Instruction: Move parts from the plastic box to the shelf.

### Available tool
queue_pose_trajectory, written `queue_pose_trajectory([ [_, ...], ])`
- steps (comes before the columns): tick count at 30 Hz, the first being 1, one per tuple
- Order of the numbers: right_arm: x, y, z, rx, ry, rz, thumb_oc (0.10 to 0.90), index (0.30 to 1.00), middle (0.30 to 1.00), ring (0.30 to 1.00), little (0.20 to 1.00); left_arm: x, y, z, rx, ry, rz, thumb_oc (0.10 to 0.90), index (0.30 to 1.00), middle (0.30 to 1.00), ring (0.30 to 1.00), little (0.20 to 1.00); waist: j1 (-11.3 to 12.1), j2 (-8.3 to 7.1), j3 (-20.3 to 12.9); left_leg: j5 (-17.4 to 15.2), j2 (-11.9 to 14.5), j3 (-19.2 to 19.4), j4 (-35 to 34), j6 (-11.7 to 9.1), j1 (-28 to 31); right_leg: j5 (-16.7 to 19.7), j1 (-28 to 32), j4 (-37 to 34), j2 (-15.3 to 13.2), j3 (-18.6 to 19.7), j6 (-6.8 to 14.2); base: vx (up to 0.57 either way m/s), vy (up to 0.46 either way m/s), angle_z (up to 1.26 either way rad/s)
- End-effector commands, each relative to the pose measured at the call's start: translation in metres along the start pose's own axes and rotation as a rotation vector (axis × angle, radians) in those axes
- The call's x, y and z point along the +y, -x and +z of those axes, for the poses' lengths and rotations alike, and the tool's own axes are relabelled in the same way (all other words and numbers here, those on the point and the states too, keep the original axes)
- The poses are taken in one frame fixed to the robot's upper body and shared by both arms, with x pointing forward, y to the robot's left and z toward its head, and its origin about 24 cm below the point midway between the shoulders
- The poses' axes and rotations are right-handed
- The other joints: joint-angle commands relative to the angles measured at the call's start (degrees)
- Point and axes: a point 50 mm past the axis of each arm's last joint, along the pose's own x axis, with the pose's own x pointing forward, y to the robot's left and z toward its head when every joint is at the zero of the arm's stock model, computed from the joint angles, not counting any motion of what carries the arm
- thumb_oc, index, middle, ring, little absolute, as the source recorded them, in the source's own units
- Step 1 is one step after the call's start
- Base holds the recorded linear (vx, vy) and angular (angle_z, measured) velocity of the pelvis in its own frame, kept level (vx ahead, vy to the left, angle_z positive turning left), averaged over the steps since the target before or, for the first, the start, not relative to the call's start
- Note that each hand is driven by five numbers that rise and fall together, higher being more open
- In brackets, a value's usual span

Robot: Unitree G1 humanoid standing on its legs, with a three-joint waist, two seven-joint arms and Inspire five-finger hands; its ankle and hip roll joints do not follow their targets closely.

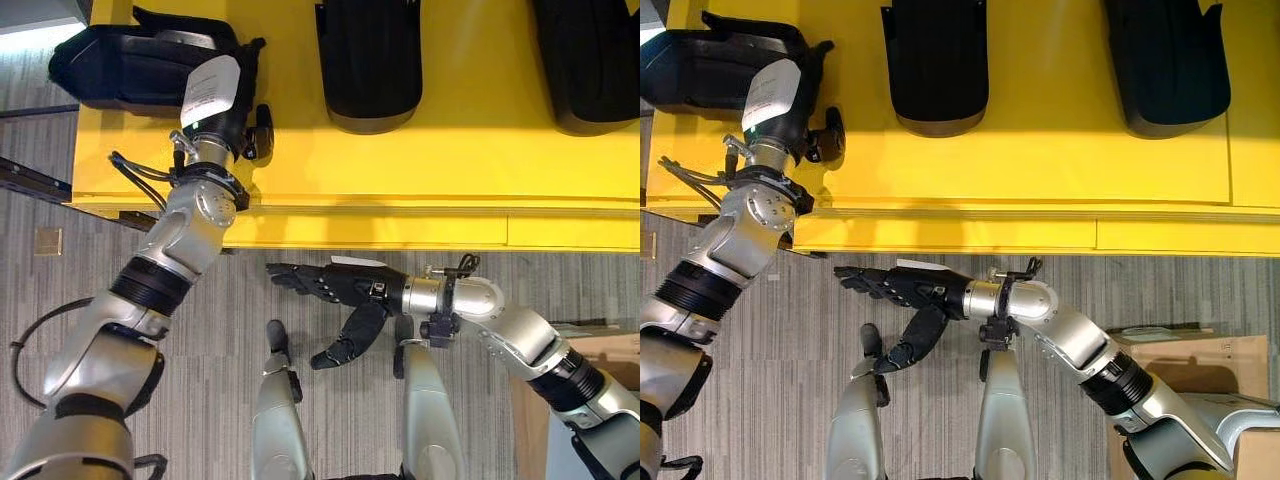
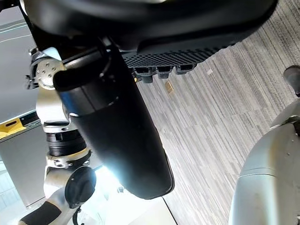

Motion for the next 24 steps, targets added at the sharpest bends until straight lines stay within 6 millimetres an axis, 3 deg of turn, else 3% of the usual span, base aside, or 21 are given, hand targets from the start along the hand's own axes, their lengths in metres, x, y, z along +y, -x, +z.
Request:
queue_pose_trajectory([
  [1,0.006,0.001,0.046,-0.273,0.061,0.081,0.9,1.0,1.0,1.0,1.0,0.006,-0.002,0.04,-0.247,-0.133,-0.095,0.9,1.0,1.0,1.0,1.0,-1.9,-0.2,-0.9,-1.9,-0.5,2.0,1.1,2.6,1.4,-1.8,5.3,-2.1,0.5,-2.8,-2.4,0.0,0.028,0.04],
  [17,0.005,0.01,0.044,-0.257,0.063,0.065,0.9,1.0,1.0,1.0,1.0,-0.012,0.02,0.04,-0.307,-0.231,-0.268,0.9,1.0,1.0,1.0,1.0,-1.5,1.4,-1.5,-1.9,-1.1,2.2,0.5,2.7,2.2,-0.9,6.0,-3.8,-0.1,-2.9,-1.9,0.0,0.009,0.0],
  [24,0.005,0.015,0.041,-0.262,0.055,0.043,0.9,1.0,1.0,1.0,1.0,-0.024,0.035,0.024,-0.27,-0.287,-0.382,0.9,1.0,1.0,1.0,1.0,-0.8,1.49,-2.0,-2.7,-1.1,2.0,1.5,2.8,2.6,-0.8,6.9,-4.1,-0.2,-3.3,-1.8,0.01,-0.021,0.0],
])
